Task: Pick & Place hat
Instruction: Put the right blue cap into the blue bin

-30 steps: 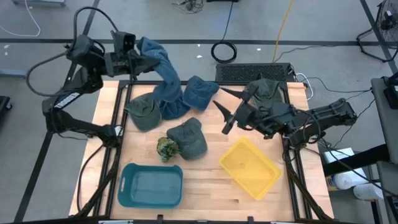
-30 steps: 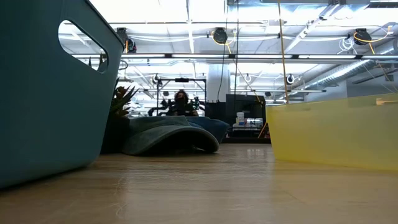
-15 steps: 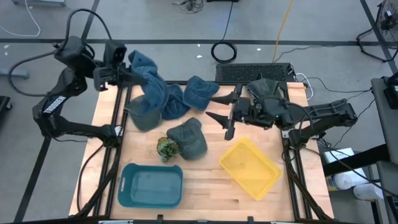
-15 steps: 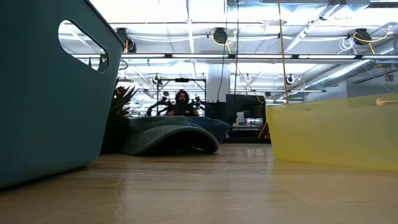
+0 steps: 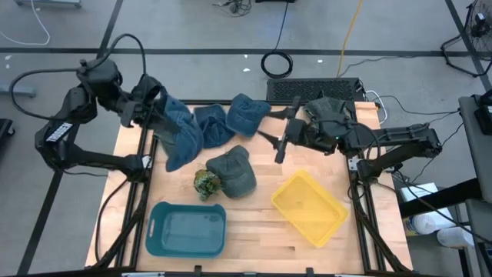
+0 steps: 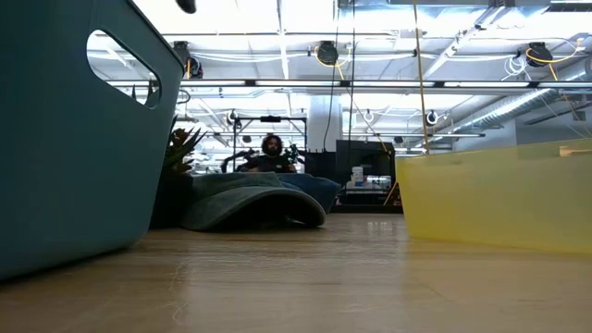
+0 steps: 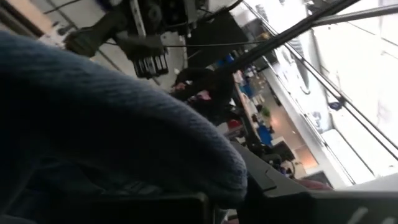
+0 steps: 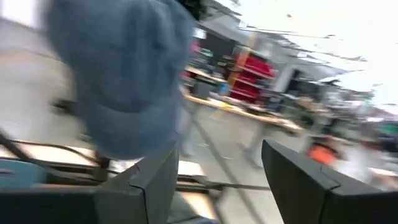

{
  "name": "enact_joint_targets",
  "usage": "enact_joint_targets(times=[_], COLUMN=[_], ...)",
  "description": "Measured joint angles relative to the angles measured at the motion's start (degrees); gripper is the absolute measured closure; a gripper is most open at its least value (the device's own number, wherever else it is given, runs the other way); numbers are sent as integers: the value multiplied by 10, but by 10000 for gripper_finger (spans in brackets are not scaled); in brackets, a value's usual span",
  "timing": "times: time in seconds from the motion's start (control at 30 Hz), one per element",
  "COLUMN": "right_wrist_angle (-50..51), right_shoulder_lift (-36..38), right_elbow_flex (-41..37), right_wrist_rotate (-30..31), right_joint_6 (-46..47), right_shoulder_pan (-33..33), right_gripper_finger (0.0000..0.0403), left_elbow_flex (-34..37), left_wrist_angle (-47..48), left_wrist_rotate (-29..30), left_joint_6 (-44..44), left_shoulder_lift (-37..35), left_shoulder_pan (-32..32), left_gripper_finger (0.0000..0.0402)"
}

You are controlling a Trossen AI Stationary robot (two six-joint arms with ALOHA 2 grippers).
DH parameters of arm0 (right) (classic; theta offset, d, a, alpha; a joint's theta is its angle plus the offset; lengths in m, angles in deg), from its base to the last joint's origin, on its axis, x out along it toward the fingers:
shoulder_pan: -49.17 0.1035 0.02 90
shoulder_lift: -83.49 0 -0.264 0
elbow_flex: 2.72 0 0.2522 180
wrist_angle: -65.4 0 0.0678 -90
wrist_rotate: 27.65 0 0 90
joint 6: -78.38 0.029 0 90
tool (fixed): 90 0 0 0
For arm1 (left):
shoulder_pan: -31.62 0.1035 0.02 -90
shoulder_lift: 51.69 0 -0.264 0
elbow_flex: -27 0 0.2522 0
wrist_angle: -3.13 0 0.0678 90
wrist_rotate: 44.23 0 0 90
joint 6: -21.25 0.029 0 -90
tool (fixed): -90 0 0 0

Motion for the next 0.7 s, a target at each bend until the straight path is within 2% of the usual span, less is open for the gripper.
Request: enact_joint_targets(times=[0.1,0.17,0.33,0.53,0.7], right_wrist_angle=[-2,8,42,78,85], right_shoulder_lift=[1,7,19,25,25], right_elbow_flex=[0,-1,0,0,0], right_wrist_rotate=[33,37,-38,-110,-144], right_joint_6=[-12,21,111,152,156], right_shoulder_pan=[-11,-22,-62,-107,-132], right_gripper_finger=[183,183,183,183,183], left_elbow_flex=[0,0,0,0,4], left_wrist_angle=[34,60,90,94,99], left_wrist_rotate=[50,91,207,335,383], left_joint_6=[2,1,-2,-3,-28], left_shoulder_lift=[-11,-14,-13,-10,-1], left_shoulder_pan=[-35,-64,-150,-254,-341], left_gripper_finger=[376,376,376,376,376])
